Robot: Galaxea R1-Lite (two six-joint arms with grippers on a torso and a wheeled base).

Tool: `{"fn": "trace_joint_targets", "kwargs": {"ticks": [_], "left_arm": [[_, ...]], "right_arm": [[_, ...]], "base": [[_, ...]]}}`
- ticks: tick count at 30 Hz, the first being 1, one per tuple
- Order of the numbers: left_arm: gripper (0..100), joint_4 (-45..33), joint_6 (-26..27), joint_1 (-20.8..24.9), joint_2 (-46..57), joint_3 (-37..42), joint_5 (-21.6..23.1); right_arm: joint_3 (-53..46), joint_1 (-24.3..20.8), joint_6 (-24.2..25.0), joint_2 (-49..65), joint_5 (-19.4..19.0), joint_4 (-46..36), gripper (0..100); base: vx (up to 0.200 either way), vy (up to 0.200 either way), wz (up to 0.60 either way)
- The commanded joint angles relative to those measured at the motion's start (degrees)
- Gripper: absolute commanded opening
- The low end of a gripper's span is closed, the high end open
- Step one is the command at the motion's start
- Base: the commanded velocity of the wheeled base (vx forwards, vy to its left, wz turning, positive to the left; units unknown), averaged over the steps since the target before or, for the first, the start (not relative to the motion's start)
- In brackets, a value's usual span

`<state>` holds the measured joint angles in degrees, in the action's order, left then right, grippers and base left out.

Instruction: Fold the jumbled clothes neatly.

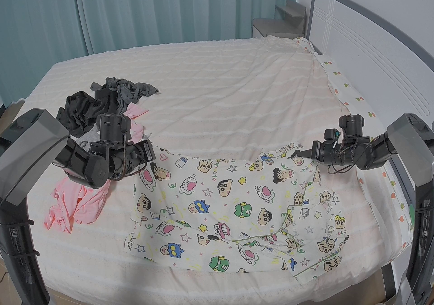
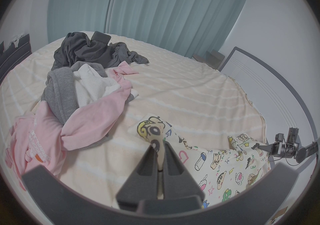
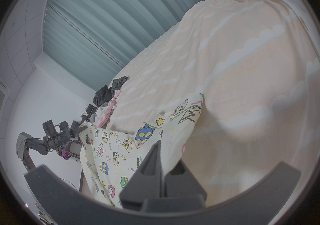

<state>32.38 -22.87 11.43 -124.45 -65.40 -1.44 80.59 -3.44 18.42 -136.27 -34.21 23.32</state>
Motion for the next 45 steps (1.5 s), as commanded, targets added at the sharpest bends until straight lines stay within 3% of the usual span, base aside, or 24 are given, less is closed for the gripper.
{"fn": "trace_joint_targets", "kwargs": {"ticks": [1,18,30,45], "left_arm": [[0,0.14,1.69,-0.10,1.58,2.47,0.03],[0,1.02,4.15,0.17,6.15,12.32,2.23],[0,10.25,7.93,1.05,7.30,24.09,2.84],[0,14.47,8.02,2.98,6.50,32.97,3.72]], "right_arm": [[-4.30,0.19,-0.49,3.90,-2.18,0.23,0],[-19.24,2.47,-9.54,10.85,-7.80,0.15,0],[-31.90,2.47,-21.50,13.31,-8.16,0.23,0],[-40.07,1.77,-22.73,12.43,-7.37,8.06,0]], "base": [[0.000,0.000,0.00],[0.000,0.000,0.00],[0.000,0.000,0.00],[0.000,0.000,0.00]]}}
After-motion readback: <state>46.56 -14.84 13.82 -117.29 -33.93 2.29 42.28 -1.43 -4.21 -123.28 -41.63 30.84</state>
